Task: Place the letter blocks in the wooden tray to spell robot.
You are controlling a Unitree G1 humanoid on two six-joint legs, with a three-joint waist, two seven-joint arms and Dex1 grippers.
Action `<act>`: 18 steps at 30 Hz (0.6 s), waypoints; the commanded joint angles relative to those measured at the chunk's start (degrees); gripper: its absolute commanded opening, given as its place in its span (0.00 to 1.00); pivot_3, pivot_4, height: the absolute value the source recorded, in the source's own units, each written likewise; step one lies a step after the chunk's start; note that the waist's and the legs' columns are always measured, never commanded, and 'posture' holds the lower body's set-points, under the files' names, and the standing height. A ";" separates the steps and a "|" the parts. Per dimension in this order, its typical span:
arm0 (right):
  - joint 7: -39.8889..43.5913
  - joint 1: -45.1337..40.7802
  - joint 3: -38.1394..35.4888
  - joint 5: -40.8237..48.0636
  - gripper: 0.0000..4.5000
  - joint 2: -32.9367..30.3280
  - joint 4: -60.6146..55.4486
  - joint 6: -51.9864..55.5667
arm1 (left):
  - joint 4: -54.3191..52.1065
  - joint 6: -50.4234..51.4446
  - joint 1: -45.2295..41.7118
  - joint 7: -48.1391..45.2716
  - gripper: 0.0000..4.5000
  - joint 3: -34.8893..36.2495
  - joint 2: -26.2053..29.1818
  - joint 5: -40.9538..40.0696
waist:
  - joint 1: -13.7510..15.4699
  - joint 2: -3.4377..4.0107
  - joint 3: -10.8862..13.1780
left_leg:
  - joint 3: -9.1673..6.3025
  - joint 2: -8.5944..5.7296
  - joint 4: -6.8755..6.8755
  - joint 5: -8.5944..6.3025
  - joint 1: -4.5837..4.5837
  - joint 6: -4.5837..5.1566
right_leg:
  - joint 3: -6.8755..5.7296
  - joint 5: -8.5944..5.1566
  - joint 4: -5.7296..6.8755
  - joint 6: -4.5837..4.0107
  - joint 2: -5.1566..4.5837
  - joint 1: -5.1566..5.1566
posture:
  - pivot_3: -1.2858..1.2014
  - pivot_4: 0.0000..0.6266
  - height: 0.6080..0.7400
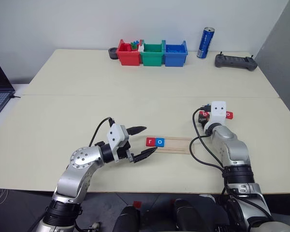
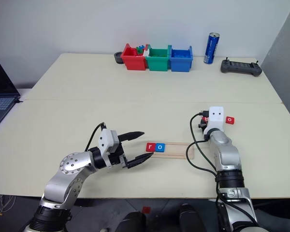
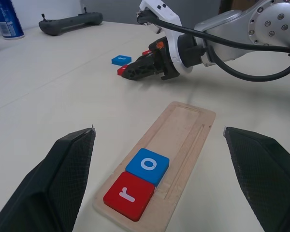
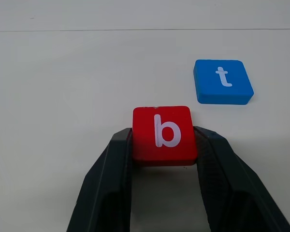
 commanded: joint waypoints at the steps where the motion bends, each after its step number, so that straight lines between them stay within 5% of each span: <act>1: -0.40 1.72 0.22 -0.57 0.32 -0.24 -5.82 2.86 | -2.31 -0.46 -0.51 0.05 1.00 0.42 0.42 -0.98 | 0.01 0.00 0.00 | 0.00 0.00 0.00 0.00 0.00 0.00 | 0.00 0.00 0.00 0.00 0.00 0.00 | 0.52 0.24 1.00; 12: 0.25 20.29 -0.87 3.25 0.32 -1.41 -52.53 39.08 | -4.88 0.09 1.79 -1.04 1.00 0.50 1.67 -2.31 | 0.24 0.03 -0.01 | -0.12 0.01 -0.06 0.00 -0.07 0.00 | -0.06 -0.04 -0.08 -0.03 -0.02 -0.01 | 0.52 0.24 1.00; 18: -0.95 23.34 0.16 2.16 0.32 1.67 -57.28 46.18 | -4.89 0.13 2.22 -1.14 1.00 -0.34 1.73 -2.72 | 0.02 0.03 -0.01 | -0.02 0.03 -0.06 0.00 0.00 0.00 | -0.02 -0.07 -0.08 -0.05 0.00 -0.01 | 0.52 0.24 1.00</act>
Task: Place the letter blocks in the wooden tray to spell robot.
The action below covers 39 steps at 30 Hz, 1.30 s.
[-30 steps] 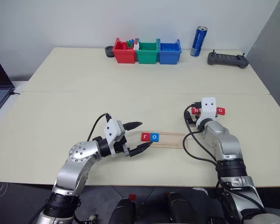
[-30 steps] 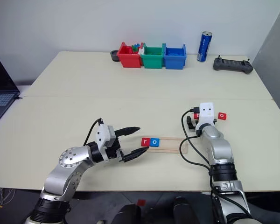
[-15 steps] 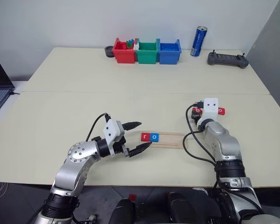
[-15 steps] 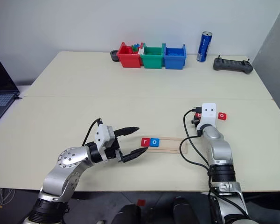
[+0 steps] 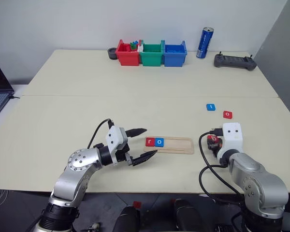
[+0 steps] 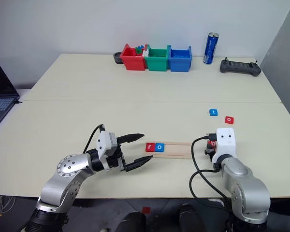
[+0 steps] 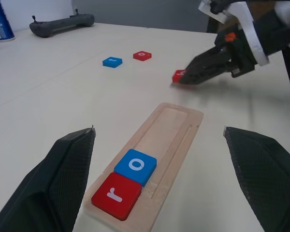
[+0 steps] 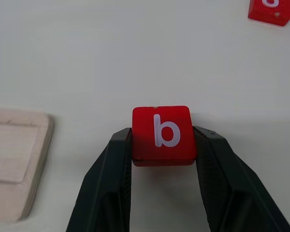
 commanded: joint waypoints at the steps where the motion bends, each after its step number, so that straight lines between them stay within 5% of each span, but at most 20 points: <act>1: -0.84 1.36 0.65 -0.57 0.32 1.38 -2.37 2.14 | -2.14 -0.16 0.26 -0.34 1.00 -0.19 0.20 -1.08 | 0.12 0.00 0.00 | -0.01 0.00 0.00 0.00 0.00 0.00 | -0.01 0.00 0.00 0.00 0.00 0.00 | 0.52 0.24 1.00; 10: -0.61 1.75 -0.96 -1.12 0.32 3.41 -0.61 4.37 | -1.22 -0.36 -0.57 -0.90 1.00 -0.34 0.43 -1.09 | 0.14 -0.02 -0.01 | -0.02 0.00 -0.01 0.00 -0.02 0.00 | -0.03 0.00 -0.07 0.00 -0.01 0.01 | 0.52 0.24 1.00; 11: -0.61 1.86 -1.24 -1.23 0.49 3.74 -0.48 4.49 | -1.20 -0.40 -0.58 -0.90 1.00 -0.33 0.40 -1.03 | 0.14 -0.02 -0.01 | -0.01 0.00 -0.01 0.00 -0.02 0.00 | -0.03 0.00 -0.07 0.00 0.00 0.02 | 0.52 0.24 1.00; 18: 0.52 -0.60 -2.51 -1.60 1.00 2.36 -1.50 5.84 | -1.67 -0.32 0.08 -0.60 1.00 -0.08 0.38 -1.03 | 0.20 -0.03 -0.02 | -0.02 -0.01 -0.01 0.00 -0.03 0.00 | -0.03 0.00 -0.14 0.00 -0.01 0.04 | 0.52 0.24 1.00; 23: 4.10 -10.24 -2.65 -1.50 1.00 -7.39 0.68 3.18 | -0.99 -0.52 -0.46 -0.74 1.00 -0.15 0.36 -0.87 | 0.13 0.01 0.01 | 0.03 -0.02 0.00 0.00 -0.05 0.00 | -0.01 0.00 -0.19 0.01 -0.04 0.02 | 0.52 0.24 1.00; 29: 25.29 -22.33 -3.53 7.03 1.00 -22.70 15.34 -12.01 | 0.95 -0.97 -2.16 -1.37 1.00 -0.27 0.27 -0.71 | 0.08 0.00 0.03 | 0.04 0.01 -0.03 -0.01 -0.04 0.01 | -0.05 0.00 -0.22 0.00 0.01 0.03 | 0.52 0.24 1.00; 34: 59.13 -13.75 -0.74 10.86 1.00 -37.17 29.60 -43.14 | 1.36 -0.96 -2.50 -1.81 1.00 -0.61 0.24 -0.93 | 0.78 -0.03 0.05 | -0.04 -0.03 -0.09 -0.08 -0.20 0.14 | -0.21 0.03 -0.68 0.04 -0.07 0.16 | 0.52 0.24 1.00; 39: 70.96 -11.90 3.76 7.05 1.00 -40.75 43.86 -63.21 | 0.94 -0.70 -2.46 -1.91 1.00 -0.91 0.18 -1.30 | 0.33 -0.07 0.07 | 0.19 -0.07 -0.05 -0.14 -0.24 0.23 | -0.05 0.11 -0.84 0.15 -0.23 0.15 | 0.52 0.24 1.00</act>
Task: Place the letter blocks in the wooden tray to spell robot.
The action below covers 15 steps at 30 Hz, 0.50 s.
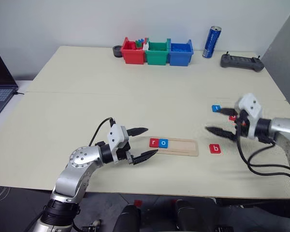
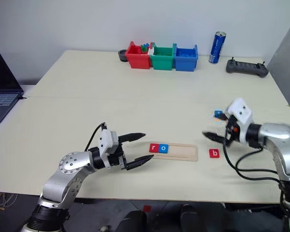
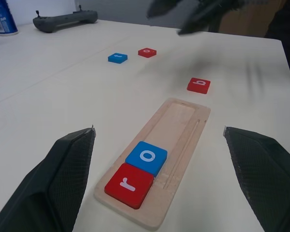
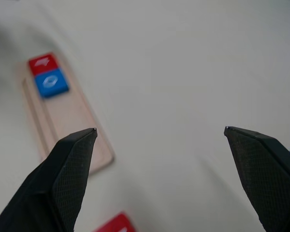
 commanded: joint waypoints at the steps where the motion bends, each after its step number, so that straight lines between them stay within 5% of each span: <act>1: 6.94 -0.74 1.85 -2.29 1.00 -1.38 7.73 -12.87 | -1.78 -0.28 -0.17 -0.60 1.00 -0.29 -0.06 -1.00 | -0.31 0.00 0.00 | 0.02 0.02 0.00 0.00 0.06 0.00 | 0.02 0.00 0.03 0.00 0.02 0.00 | 0.52 0.24 1.00; 15: 14.35 -0.47 6.85 -5.43 1.00 -0.62 18.59 -25.63 | -1.42 -0.33 -0.69 -2.18 1.00 -0.01 0.80 -1.50 | -0.18 0.00 0.00 | 0.00 0.04 0.04 0.01 0.10 -0.02 | 0.05 0.01 0.11 -0.01 0.06 0.01 | 0.52 0.24 1.00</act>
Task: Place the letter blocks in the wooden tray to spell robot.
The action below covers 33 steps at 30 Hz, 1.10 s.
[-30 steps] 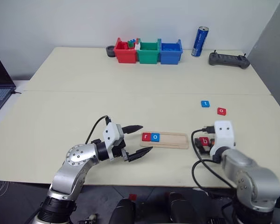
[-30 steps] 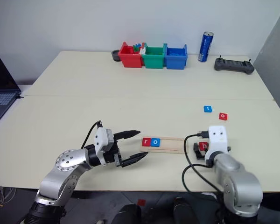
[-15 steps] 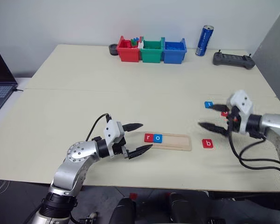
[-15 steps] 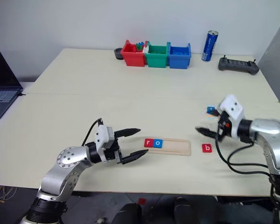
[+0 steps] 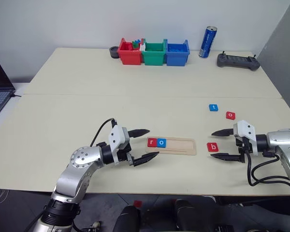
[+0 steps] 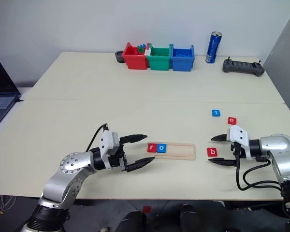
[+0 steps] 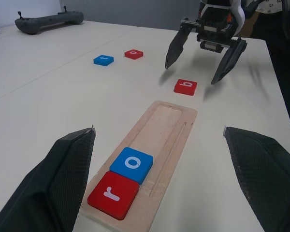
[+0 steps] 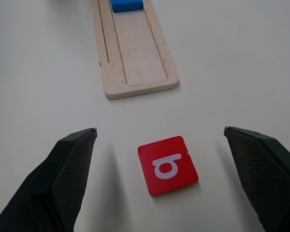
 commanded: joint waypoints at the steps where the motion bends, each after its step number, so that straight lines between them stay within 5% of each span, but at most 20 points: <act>1: 1.28 -0.58 1.14 -1.39 1.00 -0.02 1.36 -3.36 | -1.32 -0.35 -0.79 -0.83 1.00 0.64 0.58 -1.11 | 0.00 0.00 0.00 | 0.00 0.00 0.00 0.00 0.00 0.00 | 0.00 0.00 0.00 0.00 0.00 0.00 | 0.52 0.24 1.00; 21: 1.06 -2.42 2.26 -3.57 1.00 1.88 6.44 -5.71 | -2.15 0.29 -0.65 -0.89 1.00 0.99 1.19 -1.38 | 0.04 0.01 0.00 | -0.01 -0.01 0.02 0.00 0.01 0.00 | 0.00 0.01 0.03 -0.01 -0.01 0.00 | 0.52 0.24 1.00; 24: 1.08 -2.59 2.30 -3.63 0.87 1.99 6.64 -5.51 | -2.11 0.29 -0.71 -0.91 1.00 1.00 1.25 -1.44 | 0.04 0.01 0.00 | -0.01 -0.01 0.02 0.00 0.01 0.00 | 0.01 0.01 0.03 -0.01 -0.01 0.00 | 0.52 0.24 1.00; 31: 1.10 -2.97 2.15 -3.70 0.32 1.93 7.20 -5.71 | -2.41 0.55 -0.53 -0.81 1.00 0.97 1.28 -1.37 | 0.04 0.01 0.00 | -0.01 -0.01 0.02 0.00 0.01 0.00 | 0.01 0.01 0.05 -0.01 -0.01 0.00 | 0.52 0.24 1.00; 33: 1.10 -3.40 2.06 -3.63 0.32 1.85 7.09 -5.56 | -2.48 0.55 -0.46 -0.85 1.00 1.01 1.32 -1.38 | 0.04 0.01 -0.01 | 0.00 -0.01 0.03 0.00 0.01 0.00 | 0.01 0.01 0.05 -0.01 -0.01 0.00 | 0.52 0.24 1.00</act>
